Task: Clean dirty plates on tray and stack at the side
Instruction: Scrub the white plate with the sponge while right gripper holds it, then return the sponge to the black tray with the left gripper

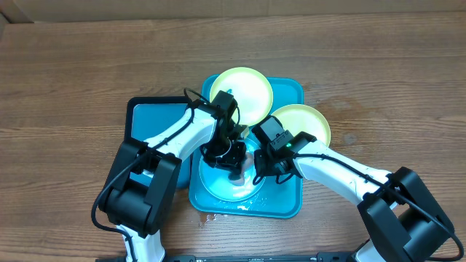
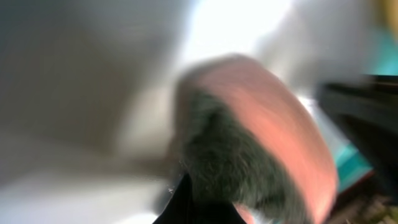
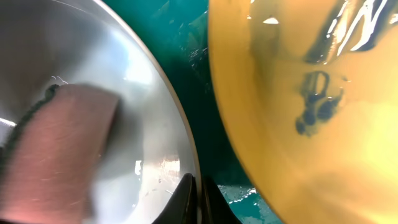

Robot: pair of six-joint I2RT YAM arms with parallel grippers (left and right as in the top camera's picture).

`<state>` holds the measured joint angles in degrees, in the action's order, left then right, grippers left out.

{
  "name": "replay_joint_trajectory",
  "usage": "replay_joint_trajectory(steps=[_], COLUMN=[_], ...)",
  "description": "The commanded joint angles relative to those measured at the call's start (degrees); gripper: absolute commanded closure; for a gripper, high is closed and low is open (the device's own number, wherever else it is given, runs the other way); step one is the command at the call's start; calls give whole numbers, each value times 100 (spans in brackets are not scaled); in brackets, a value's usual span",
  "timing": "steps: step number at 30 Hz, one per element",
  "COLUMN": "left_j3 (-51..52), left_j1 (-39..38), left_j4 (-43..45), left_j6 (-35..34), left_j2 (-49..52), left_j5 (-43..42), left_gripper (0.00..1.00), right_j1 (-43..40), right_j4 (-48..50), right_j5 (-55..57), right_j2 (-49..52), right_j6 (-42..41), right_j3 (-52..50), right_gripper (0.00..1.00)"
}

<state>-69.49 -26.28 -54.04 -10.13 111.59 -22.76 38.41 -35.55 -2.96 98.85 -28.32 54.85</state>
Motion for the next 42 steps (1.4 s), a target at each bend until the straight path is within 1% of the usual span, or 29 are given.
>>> replay_joint_trajectory(steps=[1,3,5,7,9,13,17,20,23,25,28,33,36,37,39,40,42], left_j3=[13,28,28,26,22,20,20,22,22,35,212,741,752,741,660,584,413], left_j1=[-17,-15,-9,37,197,468,848,1266,1735,2035,2361,2608,2649,2651,2667,2673,2675], left_j4=[-240,-428,-570,-651,-678,-656,-592,-599,-634,-728,-621,81,138,140,72,-4,-192], left_j6=[-951,-1565,-2039,-2376,-2524,-2448,-2050,-1799,-1534,-1508,-1440,-1425,-1362,-1287,-1191,-1167,-1158], left_j2=[83,81,81,66,-50,-590,-1543,-2186,-2514,-2514,-2358,-1908,-1668,-1657,-1694,-1742,-1886], left_j5=[1947,2774,3370,3773,3735,3158,2492,2426,2586,2680,2680,2651,2474,2402,2295,2280,2288], left_gripper=[96,95,95,96,95,96,95,96,96,96,96,96,96,91,70,62,48], right_j1=[52,52,52,52,52,52,52,52,52,52,52,52,52,52,52,52,52], right_j4=[-79,-94,-94,-96,-103,-103,-105,-114,-116,-114,-114,-118,-197,-289,-540,-667,-931], right_j5=[103,101,103,103,101,101,101,103,98,98,98,96,98,101,103,105,177], right_j2=[42,42,42,42,42,42,42,42,42,42,42,42,15,-20,-114,-181,-326], right_j6=[138,138,138,138,138,138,138,140,179,181,186,245,245,245,251,295,330], right_j3=[-48,-48,-48,-48,-48,-48,-48,-48,-48,-48,-48,-48,-17,44,227,343,610], right_gripper=[96,96,96,96,96,96,96,96,96,96,96,96,96,96,96,96,96])
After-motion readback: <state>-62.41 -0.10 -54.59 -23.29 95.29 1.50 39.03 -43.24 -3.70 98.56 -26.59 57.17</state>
